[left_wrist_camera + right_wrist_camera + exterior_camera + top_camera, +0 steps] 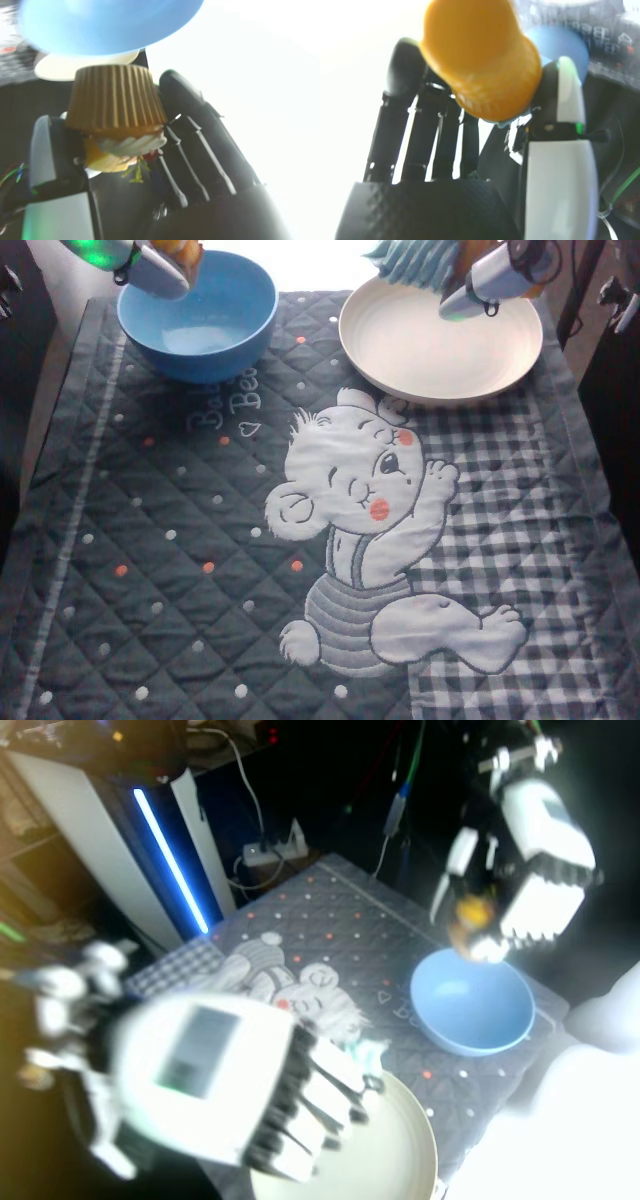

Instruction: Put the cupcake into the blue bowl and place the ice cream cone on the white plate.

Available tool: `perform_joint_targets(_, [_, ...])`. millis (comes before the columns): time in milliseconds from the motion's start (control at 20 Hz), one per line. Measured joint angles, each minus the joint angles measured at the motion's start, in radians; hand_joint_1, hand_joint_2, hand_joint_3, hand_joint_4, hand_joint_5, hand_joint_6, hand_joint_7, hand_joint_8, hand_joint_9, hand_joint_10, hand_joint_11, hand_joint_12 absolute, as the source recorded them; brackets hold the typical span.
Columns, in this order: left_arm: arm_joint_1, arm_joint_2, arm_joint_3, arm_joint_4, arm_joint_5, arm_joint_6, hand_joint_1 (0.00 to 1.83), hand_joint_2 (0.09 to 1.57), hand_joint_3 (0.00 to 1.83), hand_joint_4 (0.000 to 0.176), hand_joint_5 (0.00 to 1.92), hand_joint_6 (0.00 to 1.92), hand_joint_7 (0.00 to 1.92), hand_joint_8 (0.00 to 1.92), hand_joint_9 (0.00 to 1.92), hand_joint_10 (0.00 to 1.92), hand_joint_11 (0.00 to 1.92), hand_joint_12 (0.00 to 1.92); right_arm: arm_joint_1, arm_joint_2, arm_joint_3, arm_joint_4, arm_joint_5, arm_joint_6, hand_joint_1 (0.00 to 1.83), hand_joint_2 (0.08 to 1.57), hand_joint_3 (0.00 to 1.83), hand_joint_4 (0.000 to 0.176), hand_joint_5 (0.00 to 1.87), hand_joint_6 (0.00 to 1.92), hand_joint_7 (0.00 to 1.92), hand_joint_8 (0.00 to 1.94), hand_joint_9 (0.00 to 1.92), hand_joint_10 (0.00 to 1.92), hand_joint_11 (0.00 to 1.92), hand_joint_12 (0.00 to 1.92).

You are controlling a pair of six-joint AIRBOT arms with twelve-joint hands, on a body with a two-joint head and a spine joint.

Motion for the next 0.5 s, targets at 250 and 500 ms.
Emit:
perform_joint_targets(250, [-0.001,-0.016,0.021,0.02,0.039,-0.028,1.4,1.01,0.0,0.0,1.05,0.76,1.41,0.04,1.28,0.75,1.1,0.97,0.0,-0.014,0.027,0.011,-0.031,-0.001,1.28,1.04,0.0,0.0,1.03,0.8,1.3,0.54,1.48,0.05,1.23,0.86])
perform_joint_targets(500, [-0.002,-0.016,0.021,0.03,0.042,-0.032,1.4,1.02,0.0,0.0,1.05,0.75,1.4,0.02,1.22,0.83,1.12,0.91,0.0,-0.015,0.027,0.011,-0.031,0.0,1.27,1.04,0.0,0.0,1.02,0.84,1.31,0.51,1.51,0.02,1.29,0.78])
